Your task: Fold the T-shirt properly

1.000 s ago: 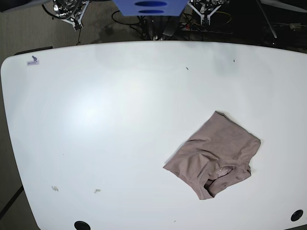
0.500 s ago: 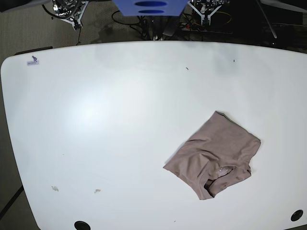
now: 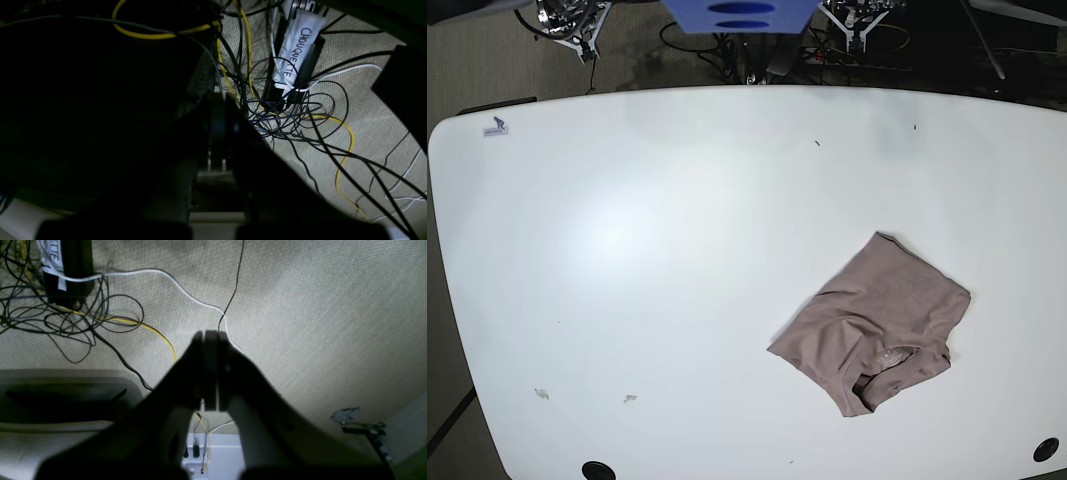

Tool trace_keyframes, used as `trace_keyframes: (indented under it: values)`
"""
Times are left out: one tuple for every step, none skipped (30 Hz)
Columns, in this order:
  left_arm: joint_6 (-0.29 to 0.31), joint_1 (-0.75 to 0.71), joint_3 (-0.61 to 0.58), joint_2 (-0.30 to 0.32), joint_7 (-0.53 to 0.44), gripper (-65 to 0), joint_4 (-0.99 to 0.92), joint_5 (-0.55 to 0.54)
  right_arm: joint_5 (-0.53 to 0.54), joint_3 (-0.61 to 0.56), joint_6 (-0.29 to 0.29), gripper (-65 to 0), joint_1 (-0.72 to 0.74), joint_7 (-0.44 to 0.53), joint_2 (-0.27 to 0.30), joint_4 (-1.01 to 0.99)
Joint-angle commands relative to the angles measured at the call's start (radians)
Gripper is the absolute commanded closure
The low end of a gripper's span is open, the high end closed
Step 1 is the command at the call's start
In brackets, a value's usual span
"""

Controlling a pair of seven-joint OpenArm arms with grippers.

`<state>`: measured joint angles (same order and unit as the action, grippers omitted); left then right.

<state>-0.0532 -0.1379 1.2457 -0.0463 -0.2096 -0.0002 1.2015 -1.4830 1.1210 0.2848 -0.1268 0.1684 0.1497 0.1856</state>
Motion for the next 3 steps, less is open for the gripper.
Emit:
trace_keyframes:
  values:
    - [-0.001,-0.006,-0.001,0.006,-0.001,-0.5,0.000,0.002,-0.001,0.003,-0.003,0.0,-0.006,0.000,0.014,0.005]
    - [-0.001,-0.006,-0.002,0.006,-0.001,-0.5,0.000,0.002,-0.001,0.003,-0.003,0.0,-0.006,0.000,0.014,0.005]
    - [0.000,-0.006,-0.002,0.006,-0.001,-0.7,0.000,0.002,-0.001,0.003,-0.003,0.0,-0.006,0.000,0.014,0.005]
